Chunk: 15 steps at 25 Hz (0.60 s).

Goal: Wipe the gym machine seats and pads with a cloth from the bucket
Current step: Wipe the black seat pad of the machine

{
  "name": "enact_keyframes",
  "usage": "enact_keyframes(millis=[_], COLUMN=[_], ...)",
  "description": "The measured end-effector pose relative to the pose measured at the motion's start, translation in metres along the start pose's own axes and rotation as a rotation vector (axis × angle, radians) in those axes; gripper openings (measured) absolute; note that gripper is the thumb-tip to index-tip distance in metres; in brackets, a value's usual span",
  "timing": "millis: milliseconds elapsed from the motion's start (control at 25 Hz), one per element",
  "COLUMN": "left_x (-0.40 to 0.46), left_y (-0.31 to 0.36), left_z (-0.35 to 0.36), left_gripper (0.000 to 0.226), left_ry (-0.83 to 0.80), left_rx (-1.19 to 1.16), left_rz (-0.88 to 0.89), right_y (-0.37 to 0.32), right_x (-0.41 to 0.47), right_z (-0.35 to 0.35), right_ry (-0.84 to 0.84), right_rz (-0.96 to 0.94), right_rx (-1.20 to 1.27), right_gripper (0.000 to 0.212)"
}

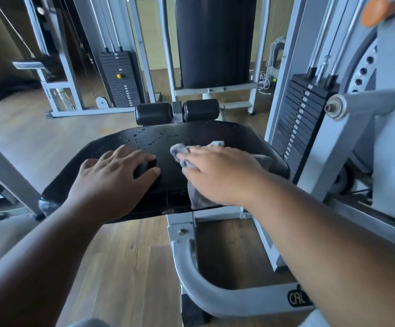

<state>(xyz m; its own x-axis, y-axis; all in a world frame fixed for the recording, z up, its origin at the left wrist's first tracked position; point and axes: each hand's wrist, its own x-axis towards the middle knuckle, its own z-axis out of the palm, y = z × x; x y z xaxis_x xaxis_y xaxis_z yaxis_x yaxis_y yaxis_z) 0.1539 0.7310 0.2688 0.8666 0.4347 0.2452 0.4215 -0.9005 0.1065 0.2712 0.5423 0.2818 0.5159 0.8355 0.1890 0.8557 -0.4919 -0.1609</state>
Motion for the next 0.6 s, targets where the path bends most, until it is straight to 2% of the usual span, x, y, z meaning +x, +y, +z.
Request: enact_keyframes(millis=[80,160,240,360,440,480,600], left_x=[0.000,0.000,0.000,-0.002,-0.002,-0.002,-0.002], left_y=[0.000,0.001,0.001,0.002,0.003,0.003,0.003], left_z=[0.001,0.002,0.003,0.001,-0.001,-0.002,0.000], left_gripper=[0.056,0.054,0.050,0.054,0.058,0.058,0.053], left_ry=[-0.003,0.011,0.016,0.009,0.010,0.004,-0.001], left_rx=[0.002,0.010,0.001,0.002,0.001,-0.005,0.001], left_rz=[0.004,0.020,0.023,0.018,0.015,0.009,0.008], right_y=[0.008,0.043,0.068,0.045,0.023,0.016,0.041], right_x=[-0.030,-0.039,-0.010,0.020,0.016,0.005,-0.017], right_z=[-0.013,-0.020,-0.023,-0.003,-0.002,-0.009,-0.020], right_ry=[0.008,-0.043,-0.152,-0.265,-0.207,-0.172,-0.219], right_rz=[0.010,0.203,0.318,0.070,-0.024,-0.023,0.076], right_rx=[0.059,0.017,-0.035,-0.016,0.012,0.030,0.096], right_gripper=[0.045,0.045,0.044,0.038,0.044,0.046,0.044])
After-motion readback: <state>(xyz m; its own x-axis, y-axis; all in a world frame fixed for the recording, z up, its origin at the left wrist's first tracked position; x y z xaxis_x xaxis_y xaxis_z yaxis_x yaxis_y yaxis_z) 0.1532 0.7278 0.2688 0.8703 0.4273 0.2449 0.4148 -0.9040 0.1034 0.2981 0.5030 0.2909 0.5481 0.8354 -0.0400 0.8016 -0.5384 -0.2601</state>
